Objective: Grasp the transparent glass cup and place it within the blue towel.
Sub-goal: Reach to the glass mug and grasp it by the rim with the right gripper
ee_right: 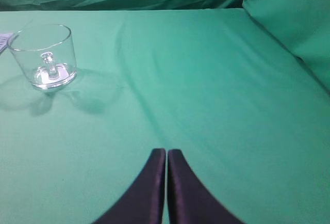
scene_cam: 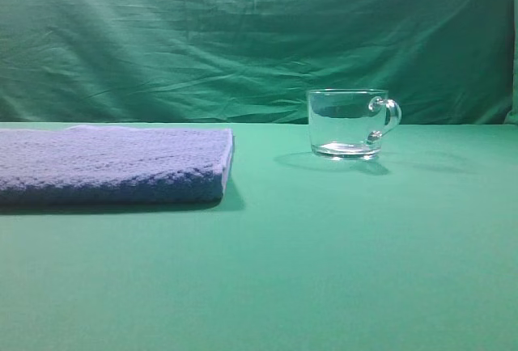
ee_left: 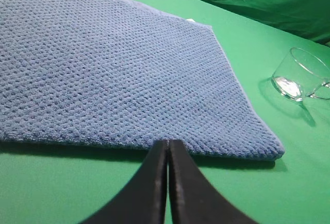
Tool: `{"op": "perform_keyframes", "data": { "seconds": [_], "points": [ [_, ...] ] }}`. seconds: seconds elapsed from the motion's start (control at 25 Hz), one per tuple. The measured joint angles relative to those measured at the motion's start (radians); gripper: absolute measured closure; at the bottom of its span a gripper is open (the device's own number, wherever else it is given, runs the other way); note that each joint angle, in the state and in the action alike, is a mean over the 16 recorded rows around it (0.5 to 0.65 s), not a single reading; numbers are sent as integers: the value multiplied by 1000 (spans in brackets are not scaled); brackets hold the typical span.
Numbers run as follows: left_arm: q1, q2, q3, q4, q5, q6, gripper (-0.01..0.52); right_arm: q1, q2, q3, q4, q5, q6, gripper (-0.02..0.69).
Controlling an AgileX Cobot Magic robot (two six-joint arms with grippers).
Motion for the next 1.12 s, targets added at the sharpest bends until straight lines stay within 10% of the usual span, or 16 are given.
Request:
{"op": "perform_keyframes", "data": {
  "seconds": [1.12],
  "points": [
    [0, 0, 0, 0, 0, 0, 514, 0, 61, -72, 30, -337, 77, 665]
  ]
}}
